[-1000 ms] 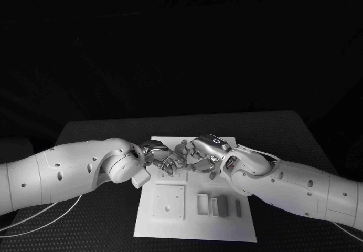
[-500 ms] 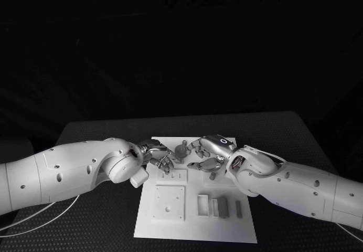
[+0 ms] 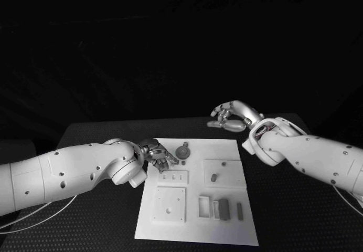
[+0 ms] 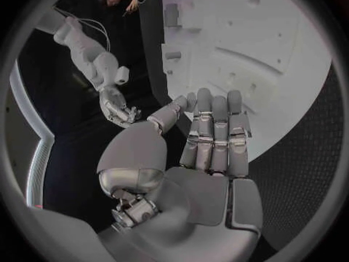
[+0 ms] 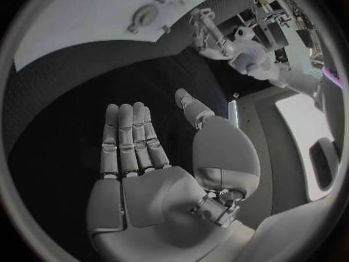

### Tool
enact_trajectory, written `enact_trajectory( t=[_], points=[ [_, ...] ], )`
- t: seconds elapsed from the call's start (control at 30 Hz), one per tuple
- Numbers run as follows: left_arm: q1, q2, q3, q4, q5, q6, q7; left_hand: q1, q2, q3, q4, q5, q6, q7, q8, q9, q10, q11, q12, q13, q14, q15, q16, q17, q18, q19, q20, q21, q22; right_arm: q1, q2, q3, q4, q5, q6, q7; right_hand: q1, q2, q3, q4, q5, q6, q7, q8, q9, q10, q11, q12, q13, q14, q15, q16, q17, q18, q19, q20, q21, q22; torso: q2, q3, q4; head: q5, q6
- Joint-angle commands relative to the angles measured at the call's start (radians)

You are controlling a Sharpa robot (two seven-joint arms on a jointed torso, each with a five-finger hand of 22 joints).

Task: Assemble the parts on the task board

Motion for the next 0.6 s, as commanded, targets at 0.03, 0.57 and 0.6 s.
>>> enact_trajectory(
  t=[0.03,0.57,0.6],
  points=[
    [-0.003,0.008,-0.001,0.002,-0.113,-0.045,-0.068,-0.002,-0.008,-0.002,0.007,-0.004,0.045,-0.034,0.063,0.037,0.025,-0.02,0.007,0.004,0.008,-0.001,0.005,0.002,0.011,0.008,-0.001,0.006,0.026,0.024,0.019,0.018,-0.112,0.253,0.053,0.096,-0.006,0.014,0.004,-0.012,0.005,-0.019,0.004,0.0,-0.008,-0.019,0.024,-0.092,-0.077,-0.029,0.035,-0.105,-0.053,-0.039,-0.109,0.022,-0.086,-0.035,-0.002,0.0013,0.0003,0.001,0.002],
    [-0.004,0.018,-0.028,0.036,-0.234,-0.038,-0.159,-0.009,-0.022,-0.01,0.018,-0.004,0.074,-0.048,0.074,0.041,0.051,-0.037,0.034,0.025,0.039,-0.017,0.025,0.01,0.01,0.028,-0.019,0.047,0.027,0.038,0.085,0.021,-0.341,0.417,0.206,0.125,-0.011,0.078,-0.009,-0.012,0.001,-0.112,0.013,-0.016,-0.055,-0.025,0.099,-0.507,-0.423,-0.186,0.168,-0.64,-0.292,-0.114,-0.316,0.063,-0.271,-0.079,-0.003,0.0055,-0.0004,0.004,-0.002],
    [-0.004,0.02,-0.028,0.038,-0.235,-0.035,-0.161,-0.01,-0.022,-0.011,0.019,-0.004,0.076,-0.049,0.074,0.041,0.053,-0.038,0.035,0.026,0.041,-0.018,0.026,0.01,0.01,0.029,-0.019,0.05,0.027,0.038,0.088,0.021,-0.346,0.424,0.209,0.124,-0.009,0.077,-0.012,-0.01,0.001,-0.114,0.014,-0.014,-0.056,-0.018,0.099,-0.516,-0.431,-0.183,0.169,-0.646,-0.295,-0.116,-0.318,0.063,-0.274,-0.076,-0.003,0.0058,-0.0005,0.004,-0.002]
  ],
)
